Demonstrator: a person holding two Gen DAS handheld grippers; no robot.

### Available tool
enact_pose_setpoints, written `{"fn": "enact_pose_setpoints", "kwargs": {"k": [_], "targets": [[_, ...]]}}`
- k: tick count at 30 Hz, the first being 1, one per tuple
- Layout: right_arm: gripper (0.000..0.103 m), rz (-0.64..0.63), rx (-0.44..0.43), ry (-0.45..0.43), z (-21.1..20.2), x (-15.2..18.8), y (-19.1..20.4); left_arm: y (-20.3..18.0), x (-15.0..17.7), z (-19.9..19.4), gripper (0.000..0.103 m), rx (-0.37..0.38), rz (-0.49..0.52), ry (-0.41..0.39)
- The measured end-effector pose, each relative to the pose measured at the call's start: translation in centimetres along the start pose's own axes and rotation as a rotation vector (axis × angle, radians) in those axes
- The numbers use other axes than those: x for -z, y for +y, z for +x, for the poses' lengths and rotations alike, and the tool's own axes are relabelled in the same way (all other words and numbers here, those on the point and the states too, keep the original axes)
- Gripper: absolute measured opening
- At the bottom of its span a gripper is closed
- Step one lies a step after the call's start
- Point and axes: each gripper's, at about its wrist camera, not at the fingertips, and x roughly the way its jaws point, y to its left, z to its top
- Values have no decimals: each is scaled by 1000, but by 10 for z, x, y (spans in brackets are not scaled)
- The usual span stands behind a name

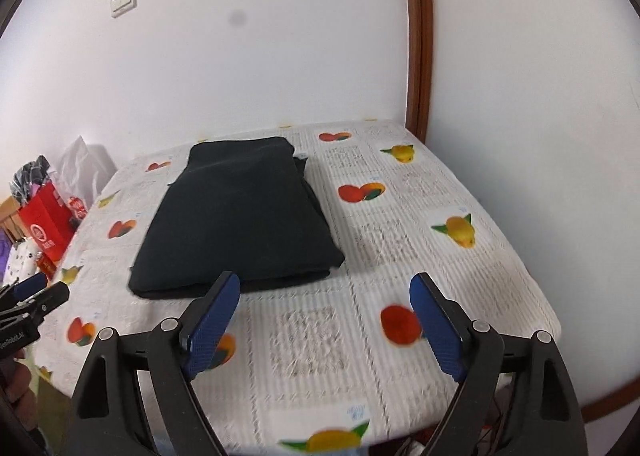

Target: Fold small clothes

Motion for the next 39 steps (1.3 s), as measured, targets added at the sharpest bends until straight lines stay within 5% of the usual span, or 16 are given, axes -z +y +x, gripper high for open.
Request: {"fn": "enact_pose_setpoints", "kwargs": {"k": [6,39], "targets": [[99,-3,69,-44,-33,11,3,-3,8,-22,86,-2,-10,-17],[99,-17,124,-12,-61,23,11,-4,15,-37,86,-16,-17,-41]]}}
